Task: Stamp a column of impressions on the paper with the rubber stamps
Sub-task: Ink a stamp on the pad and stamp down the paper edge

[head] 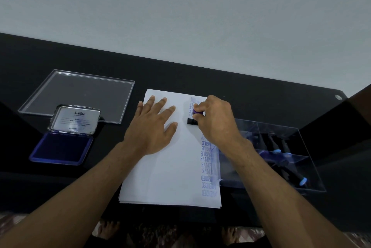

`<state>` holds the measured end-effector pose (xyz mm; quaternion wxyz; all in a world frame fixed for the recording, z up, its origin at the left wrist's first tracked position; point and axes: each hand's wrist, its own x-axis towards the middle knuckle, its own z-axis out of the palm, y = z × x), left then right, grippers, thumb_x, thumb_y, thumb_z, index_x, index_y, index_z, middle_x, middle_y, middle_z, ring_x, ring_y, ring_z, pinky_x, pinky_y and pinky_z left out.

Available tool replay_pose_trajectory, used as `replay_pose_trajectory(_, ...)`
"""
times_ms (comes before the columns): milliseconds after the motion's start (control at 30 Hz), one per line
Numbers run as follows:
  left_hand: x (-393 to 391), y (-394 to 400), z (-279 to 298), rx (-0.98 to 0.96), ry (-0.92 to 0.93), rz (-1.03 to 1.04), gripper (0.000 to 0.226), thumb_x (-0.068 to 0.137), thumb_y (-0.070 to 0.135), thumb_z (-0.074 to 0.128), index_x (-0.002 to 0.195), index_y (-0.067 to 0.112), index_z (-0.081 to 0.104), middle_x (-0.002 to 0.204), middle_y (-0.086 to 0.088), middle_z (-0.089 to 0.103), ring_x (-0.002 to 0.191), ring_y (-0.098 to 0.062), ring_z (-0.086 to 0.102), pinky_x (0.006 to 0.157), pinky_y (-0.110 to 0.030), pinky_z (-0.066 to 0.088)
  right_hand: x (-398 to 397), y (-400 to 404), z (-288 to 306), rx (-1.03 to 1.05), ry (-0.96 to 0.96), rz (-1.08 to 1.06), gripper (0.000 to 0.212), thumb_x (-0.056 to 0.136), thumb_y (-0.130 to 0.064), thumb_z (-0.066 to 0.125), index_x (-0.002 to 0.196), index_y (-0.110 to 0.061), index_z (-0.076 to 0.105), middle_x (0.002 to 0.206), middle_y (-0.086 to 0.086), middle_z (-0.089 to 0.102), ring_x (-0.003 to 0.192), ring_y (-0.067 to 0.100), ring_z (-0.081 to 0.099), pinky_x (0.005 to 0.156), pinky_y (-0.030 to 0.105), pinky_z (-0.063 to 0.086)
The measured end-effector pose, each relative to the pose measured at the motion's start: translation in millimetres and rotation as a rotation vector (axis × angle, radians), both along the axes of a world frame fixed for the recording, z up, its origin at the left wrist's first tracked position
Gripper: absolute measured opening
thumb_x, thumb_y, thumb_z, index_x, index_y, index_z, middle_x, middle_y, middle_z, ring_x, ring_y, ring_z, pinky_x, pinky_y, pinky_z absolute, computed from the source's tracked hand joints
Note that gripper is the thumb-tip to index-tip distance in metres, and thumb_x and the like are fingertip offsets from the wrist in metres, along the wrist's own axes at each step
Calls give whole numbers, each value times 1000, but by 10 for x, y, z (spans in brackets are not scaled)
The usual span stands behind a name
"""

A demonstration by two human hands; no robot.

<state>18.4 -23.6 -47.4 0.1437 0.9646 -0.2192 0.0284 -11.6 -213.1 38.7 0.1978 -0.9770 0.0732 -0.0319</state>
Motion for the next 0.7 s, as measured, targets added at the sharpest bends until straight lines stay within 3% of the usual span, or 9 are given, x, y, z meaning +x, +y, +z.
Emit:
replay_pose_trajectory(267, -2, 0, 2, -9, 0, -1, 78, 91, 68, 10, 155, 32, 35, 167, -1, 21, 156, -29, 8, 125, -56, 6, 14, -3, -6, 1, -17, -1, 18, 91, -25, 70, 105, -14, 74, 98, 1, 66, 79, 13, 61, 80, 22, 52)
replay_pose_trajectory(700, -1, -5, 4, 3, 12, -2, 82, 88, 71, 5, 156, 33, 32, 168, 0, 18, 156, -28, 5, 125, -55, 5, 1, 1, 9, -50, 5, 25, 24, 91, -29, 69, 110, -15, 72, 105, 1, 66, 87, 16, 64, 90, 31, 56)
